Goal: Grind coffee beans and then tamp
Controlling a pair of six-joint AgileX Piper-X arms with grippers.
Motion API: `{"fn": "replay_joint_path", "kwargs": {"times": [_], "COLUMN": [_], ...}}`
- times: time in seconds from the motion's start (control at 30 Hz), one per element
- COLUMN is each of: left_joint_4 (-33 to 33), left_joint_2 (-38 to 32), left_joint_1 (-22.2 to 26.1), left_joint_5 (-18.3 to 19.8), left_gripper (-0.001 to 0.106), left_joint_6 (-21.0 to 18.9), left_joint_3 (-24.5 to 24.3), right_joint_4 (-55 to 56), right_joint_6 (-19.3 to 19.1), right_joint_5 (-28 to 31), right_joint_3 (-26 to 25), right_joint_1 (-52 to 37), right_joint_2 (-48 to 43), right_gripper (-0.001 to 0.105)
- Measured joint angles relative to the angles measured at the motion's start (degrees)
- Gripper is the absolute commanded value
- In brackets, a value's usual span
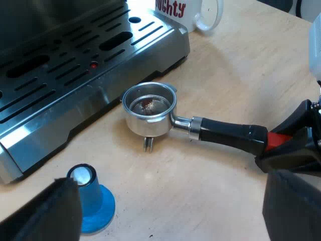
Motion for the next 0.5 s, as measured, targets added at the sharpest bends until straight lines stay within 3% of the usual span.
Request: {"fn": "replay_joint_path", "kwargs": {"times": [0.1,0.13,0.17,0.27,0.5], "left_joint_4": [0.00,0.00,0.00,-0.50,-0.85], "left_joint_2": [0.00,0.00,0.00,0.00,0.00], "left_joint_1": [0.00,0.00,0.00,0.00,0.00], "left_joint_5": [0.00,0.00,0.00,0.00,-0.87], "left_gripper": [0.086,0.086,0.086,0.086,0.086], "left_joint_6": [0.00,0.00,0.00,0.00,0.00], "left_joint_3": [0.00,0.00,0.00,0.00,0.00], "right_joint_4": [0.84,1.26,1.63,3.18,4.00], "right_joint_6": [0.00,0.00,0.00,0.00,0.00], "right_joint_5": [-0.19,-0.49,-0.73,-1.28,-1.68], "right_joint_3": [-0.10,-0.12,-0.11,-0.11,-0.11], "right_joint_1": [0.00,0.00,0.00,0.00,0.00], "right_joint_2": [0.00,0.00,0.00,0.00,0.00], "right_gripper": [0.015,0.032,0.040,0.053,0.054]}}
